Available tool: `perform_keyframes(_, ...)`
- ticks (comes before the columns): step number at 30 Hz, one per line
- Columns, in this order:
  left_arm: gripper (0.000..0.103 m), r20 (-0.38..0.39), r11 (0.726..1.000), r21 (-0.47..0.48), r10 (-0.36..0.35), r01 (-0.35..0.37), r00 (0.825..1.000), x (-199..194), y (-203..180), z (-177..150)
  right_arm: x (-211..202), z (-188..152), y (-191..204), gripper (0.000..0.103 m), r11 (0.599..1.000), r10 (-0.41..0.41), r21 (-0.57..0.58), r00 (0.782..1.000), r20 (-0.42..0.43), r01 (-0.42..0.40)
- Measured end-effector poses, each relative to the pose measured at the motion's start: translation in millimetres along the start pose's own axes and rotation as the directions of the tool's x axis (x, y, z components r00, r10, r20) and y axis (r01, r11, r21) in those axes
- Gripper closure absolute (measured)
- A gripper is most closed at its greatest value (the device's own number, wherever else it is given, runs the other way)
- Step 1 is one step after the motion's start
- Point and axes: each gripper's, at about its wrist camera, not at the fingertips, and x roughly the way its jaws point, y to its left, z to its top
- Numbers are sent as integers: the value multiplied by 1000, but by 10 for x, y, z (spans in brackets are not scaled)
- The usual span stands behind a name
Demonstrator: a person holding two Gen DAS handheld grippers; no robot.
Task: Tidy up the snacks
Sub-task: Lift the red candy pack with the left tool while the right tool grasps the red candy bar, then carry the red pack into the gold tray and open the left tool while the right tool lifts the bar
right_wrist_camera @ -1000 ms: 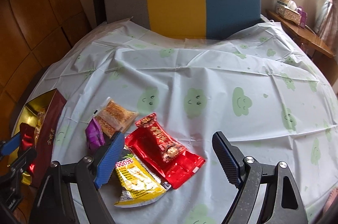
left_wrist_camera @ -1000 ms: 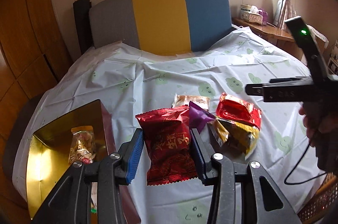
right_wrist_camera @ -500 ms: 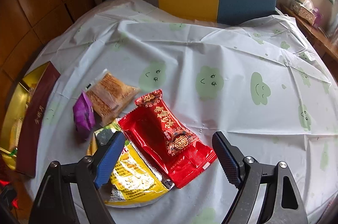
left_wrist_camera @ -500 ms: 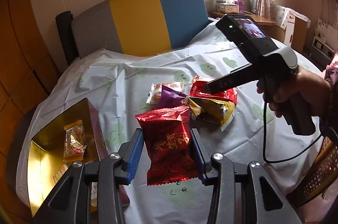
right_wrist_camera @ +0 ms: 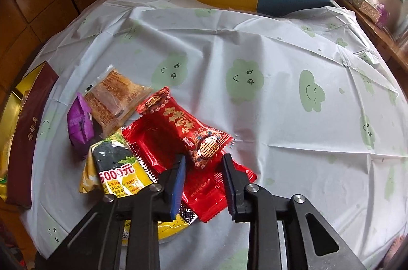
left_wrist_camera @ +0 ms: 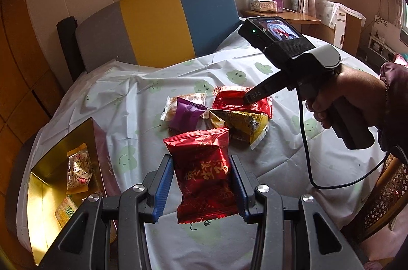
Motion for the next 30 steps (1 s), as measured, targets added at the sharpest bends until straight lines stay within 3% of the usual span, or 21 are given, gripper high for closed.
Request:
perform_keyframes(12, 59, -18, 1000, 2, -8, 8, 1000, 55, -44, -39, 12, 11, -9, 73, 1000, 2, 10, 1000, -1, -2)
perform_keyframes(14, 59, -20, 1000, 3, -10, 10, 1000, 58, -54, -44, 22, 21, -13, 66, 1000, 3, 12, 1000, 2, -3)
perform_keyframes(15, 59, -20, 1000, 3, -9, 9, 1000, 57, -59, -46, 36, 31, -13, 57, 1000, 4, 15, 1000, 2, -4)
perform_keyframes(18, 59, -21, 1000, 3, -10, 10, 1000, 55, -59, -54, 45, 38, 8, 55, 1000, 2, 3, 1000, 7, -2)
perform_keyframes(20, 59, -24, 1000, 0, -9, 9, 1000, 61, -51, -61, 49, 41, 25, 56, 1000, 2, -6, 1000, 7, -2)
perform_keyframes(23, 59, -29, 1000, -3, -8, 8, 1000, 71, -46, -77, 19, 34, 57, 79, 1000, -3, -25, 1000, 15, 3)
perform_keyframes(30, 59, -38, 1000, -21, -4, 4, 999, 63, 7, -113, -17, 50, -126, 82, 998, 15, 53, 1000, -24, -14)
